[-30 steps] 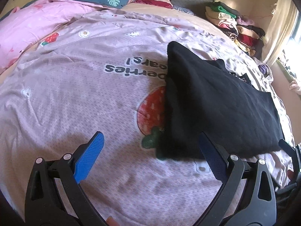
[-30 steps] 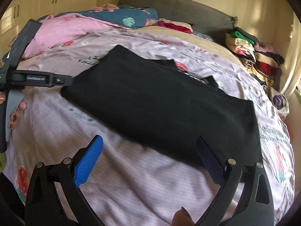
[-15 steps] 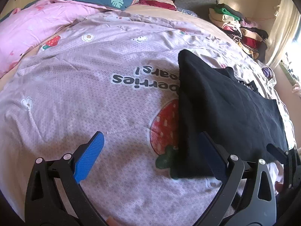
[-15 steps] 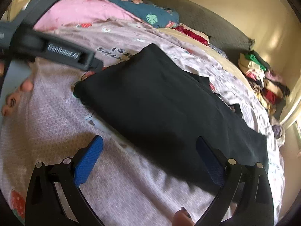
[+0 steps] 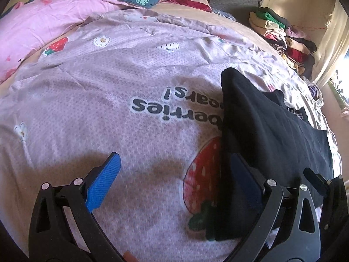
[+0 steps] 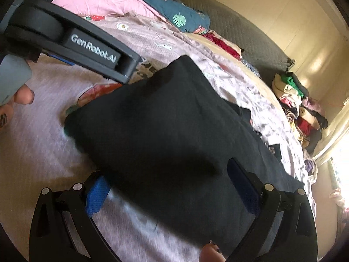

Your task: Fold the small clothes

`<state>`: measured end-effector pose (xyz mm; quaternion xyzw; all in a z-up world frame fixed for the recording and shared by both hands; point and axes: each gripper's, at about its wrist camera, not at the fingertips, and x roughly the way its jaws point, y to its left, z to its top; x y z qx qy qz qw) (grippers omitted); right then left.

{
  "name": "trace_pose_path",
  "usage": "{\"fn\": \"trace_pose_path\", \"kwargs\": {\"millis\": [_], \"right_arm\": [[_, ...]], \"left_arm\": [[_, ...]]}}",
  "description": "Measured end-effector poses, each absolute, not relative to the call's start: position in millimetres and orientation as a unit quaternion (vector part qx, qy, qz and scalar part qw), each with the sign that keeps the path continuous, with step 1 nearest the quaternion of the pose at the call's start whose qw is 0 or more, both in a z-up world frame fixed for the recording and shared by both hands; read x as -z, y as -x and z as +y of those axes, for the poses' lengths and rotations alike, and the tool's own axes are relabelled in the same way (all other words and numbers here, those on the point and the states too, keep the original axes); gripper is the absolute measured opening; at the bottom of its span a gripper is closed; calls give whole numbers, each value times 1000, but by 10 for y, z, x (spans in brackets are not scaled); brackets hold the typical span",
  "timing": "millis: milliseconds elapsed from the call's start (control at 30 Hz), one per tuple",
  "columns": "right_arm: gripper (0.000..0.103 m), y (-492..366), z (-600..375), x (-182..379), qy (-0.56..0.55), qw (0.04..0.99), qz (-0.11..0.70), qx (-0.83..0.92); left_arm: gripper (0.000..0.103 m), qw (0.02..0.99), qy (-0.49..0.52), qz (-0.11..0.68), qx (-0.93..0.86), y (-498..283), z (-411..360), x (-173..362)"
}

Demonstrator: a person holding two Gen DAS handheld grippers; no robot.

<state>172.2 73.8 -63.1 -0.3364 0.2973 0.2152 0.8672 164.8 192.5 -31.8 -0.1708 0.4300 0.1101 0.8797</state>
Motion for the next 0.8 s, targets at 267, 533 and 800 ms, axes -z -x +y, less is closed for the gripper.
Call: {"fn": "trace_pose_path", "kwargs": {"millis": [267, 533, 800], "right_arm": [[82, -1695, 557, 445, 302, 897, 236, -219], [22, -1546, 386, 294, 277, 899, 210, -267], [16, -1506, 290, 222, 255, 905, 213, -267]], "left_arm": [[93, 875, 184, 435, -104, -1785, 1984, 333], [93, 857, 280, 432, -23, -2035, 1975, 239], [93, 834, 303, 460, 18, -2330, 1799, 303]]}}
